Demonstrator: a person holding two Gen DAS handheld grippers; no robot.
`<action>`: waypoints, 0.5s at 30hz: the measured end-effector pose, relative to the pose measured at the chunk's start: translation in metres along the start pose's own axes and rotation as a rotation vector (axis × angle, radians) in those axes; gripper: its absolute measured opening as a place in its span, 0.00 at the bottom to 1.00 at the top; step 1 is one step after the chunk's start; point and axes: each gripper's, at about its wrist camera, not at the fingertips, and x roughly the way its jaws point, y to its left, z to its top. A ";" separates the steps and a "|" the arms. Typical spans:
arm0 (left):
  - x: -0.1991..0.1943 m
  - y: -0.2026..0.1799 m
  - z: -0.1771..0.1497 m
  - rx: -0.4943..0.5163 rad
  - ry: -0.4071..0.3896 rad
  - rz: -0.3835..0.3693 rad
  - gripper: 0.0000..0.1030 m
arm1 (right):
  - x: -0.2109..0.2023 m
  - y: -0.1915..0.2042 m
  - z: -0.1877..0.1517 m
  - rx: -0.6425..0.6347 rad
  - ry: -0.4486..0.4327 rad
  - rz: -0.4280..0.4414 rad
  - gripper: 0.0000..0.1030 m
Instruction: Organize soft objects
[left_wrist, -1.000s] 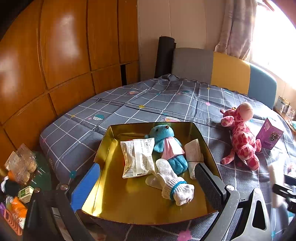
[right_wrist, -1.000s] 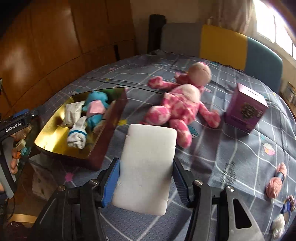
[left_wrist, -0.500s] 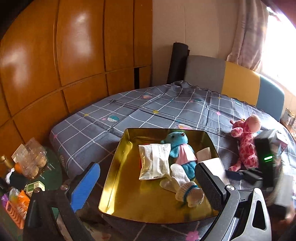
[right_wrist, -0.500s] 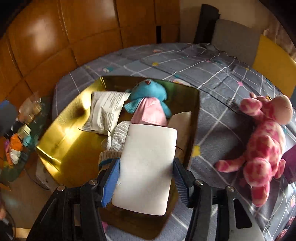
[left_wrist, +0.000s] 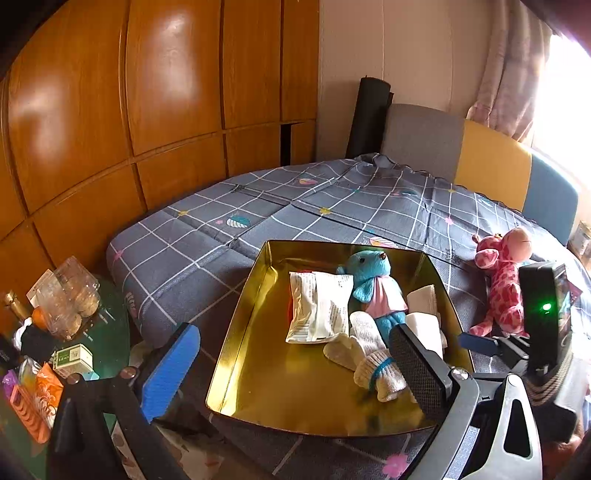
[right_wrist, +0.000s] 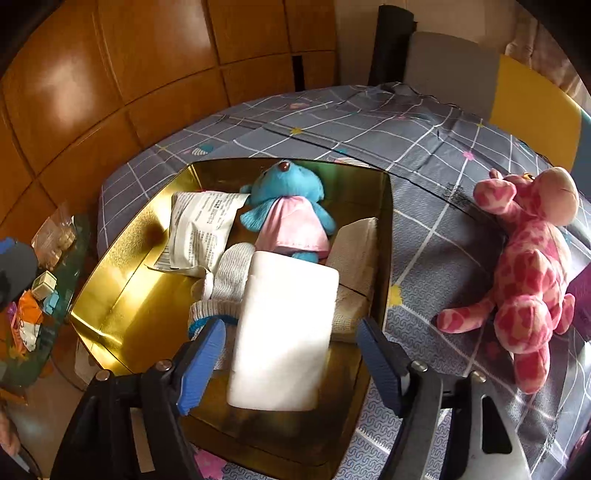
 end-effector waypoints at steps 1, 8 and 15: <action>0.000 0.000 -0.001 -0.001 0.003 -0.003 1.00 | -0.003 0.000 -0.001 -0.001 -0.007 -0.005 0.73; -0.003 -0.004 -0.003 0.018 0.001 -0.006 1.00 | -0.037 -0.007 -0.016 0.009 -0.079 -0.100 0.73; -0.005 -0.017 -0.009 0.045 0.003 -0.039 1.00 | -0.068 -0.027 -0.031 0.078 -0.116 -0.216 0.73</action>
